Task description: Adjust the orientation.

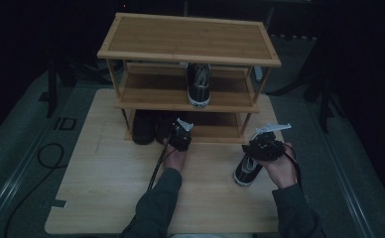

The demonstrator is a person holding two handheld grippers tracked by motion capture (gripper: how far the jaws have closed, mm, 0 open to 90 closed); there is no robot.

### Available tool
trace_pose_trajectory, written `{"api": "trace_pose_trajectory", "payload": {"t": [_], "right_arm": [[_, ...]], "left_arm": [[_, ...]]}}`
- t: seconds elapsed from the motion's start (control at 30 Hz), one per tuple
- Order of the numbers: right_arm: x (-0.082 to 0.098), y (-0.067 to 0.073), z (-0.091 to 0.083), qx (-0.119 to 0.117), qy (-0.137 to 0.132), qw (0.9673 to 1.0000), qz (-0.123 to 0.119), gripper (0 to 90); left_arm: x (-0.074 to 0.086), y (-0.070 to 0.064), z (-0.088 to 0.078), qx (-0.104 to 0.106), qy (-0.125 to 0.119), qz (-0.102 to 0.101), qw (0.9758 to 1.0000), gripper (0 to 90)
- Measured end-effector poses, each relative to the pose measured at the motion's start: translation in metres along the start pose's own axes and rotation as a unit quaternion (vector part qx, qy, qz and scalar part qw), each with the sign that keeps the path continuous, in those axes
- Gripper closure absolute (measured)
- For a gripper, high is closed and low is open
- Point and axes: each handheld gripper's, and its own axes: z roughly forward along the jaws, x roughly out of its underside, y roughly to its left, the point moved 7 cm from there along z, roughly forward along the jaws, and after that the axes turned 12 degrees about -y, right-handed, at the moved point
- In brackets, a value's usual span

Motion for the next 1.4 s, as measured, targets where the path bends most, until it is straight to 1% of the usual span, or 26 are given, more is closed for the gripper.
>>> {"api": "trace_pose_trajectory", "payload": {"t": [0.27,0.3,0.4,0.5,0.7,0.9,0.93,1.03,1.17,1.23,1.4], "right_arm": [[0.011,-0.008,-0.003,0.012,0.008,0.9999,0.009,62.1],[0.014,-0.01,-0.005,0.018,0.009,0.9997,0.009,62.1],[0.017,-0.012,-0.007,0.021,0.011,0.9996,0.013,62.2],[0.024,-0.017,-0.01,0.033,0.015,0.9992,0.014,62.2],[0.034,-0.023,-0.011,0.044,0.022,0.9986,0.021,62.0],[0.035,-0.025,-0.013,0.049,0.021,0.9983,0.022,61.9],[0.036,-0.027,-0.015,0.059,0.021,0.9978,0.021,60.8],[0.039,-0.03,-0.016,0.067,0.024,0.9971,0.026,60.2],[0.043,-0.033,-0.015,0.076,0.03,0.9962,0.03,58.8],[0.045,-0.035,-0.012,0.086,0.034,0.9954,0.027,58.7],[0.049,-0.037,-0.006,0.089,0.046,0.9943,0.036,59.0]], "left_arm": [[0.0,0.0,0.0,0.0,0.0,-0.001,1.0,90.0],[0.0,0.0,0.0,0.0,0.0,0.0,1.0,90.0],[0.0,0.0,0.0,0.0,0.0,0.0,1.0,90.0],[0.0,0.0,0.0,0.0,0.0,0.0,1.0,90.0],[0.0,0.0,0.0,-0.001,0.0,0.0,1.0,90.0],[0.0,0.0,0.0,-0.001,0.0,0.0,1.0,90.0],[0.0,0.0,0.0,-0.001,-0.001,0.0,1.0,90.0],[0.0,0.0,0.0,-0.001,0.0,0.001,1.0,90.0],[0.0,0.0,0.0,-0.002,0.0,0.003,1.0,90.0],[0.0,-0.001,0.0,-0.002,-0.001,0.002,1.0,90.0],[0.0,0.0,0.0,-0.002,0.0,0.002,1.0,90.0]]}}
